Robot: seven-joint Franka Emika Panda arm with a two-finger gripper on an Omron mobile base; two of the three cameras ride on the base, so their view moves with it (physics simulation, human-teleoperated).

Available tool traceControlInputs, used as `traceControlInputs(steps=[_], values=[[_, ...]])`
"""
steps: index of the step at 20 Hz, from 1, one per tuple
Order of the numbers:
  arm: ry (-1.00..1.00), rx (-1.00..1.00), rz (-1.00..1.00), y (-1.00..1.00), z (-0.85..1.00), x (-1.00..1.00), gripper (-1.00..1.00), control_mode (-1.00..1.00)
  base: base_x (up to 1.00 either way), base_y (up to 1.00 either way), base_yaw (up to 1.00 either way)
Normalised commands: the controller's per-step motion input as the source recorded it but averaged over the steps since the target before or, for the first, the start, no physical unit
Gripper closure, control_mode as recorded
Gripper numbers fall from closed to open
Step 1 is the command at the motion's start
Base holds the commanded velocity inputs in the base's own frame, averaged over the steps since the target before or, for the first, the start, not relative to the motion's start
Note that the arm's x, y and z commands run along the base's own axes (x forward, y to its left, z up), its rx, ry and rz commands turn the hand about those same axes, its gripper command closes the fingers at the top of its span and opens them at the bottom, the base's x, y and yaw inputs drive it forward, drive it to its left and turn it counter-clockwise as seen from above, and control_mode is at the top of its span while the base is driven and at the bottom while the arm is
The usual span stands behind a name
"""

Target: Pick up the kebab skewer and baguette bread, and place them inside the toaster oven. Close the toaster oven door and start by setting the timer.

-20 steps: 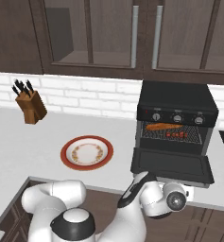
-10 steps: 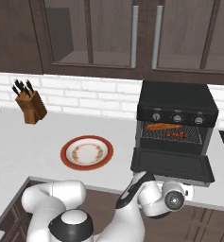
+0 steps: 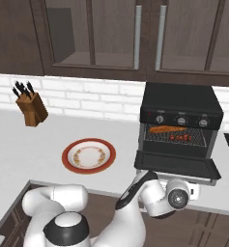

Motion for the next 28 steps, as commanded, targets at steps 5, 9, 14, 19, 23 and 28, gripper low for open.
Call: traceControlInputs(steps=[5,9,14,19,23,28], values=[[0.0,0.0,0.0,0.0,0.73,0.42,-1.0,-1.0,0.0,0.0,0.0],[0.0,0.0,0.0,0.0,0.7,0.37,-1.0,-1.0,0.0,0.0,0.0],[0.0,0.0,0.0,0.0,0.66,0.4,-1.0,-1.0,0.0,0.0,0.0],[0.0,0.0,0.0,0.0,0.61,0.37,-1.0,-1.0,0.0,0.0,0.0],[0.0,0.0,0.0,0.0,0.46,0.34,-1.0,-1.0,0.0,0.0,0.0],[0.0,0.0,0.0,0.0,0.37,0.25,-1.0,-1.0,0.0,0.0,0.0]])
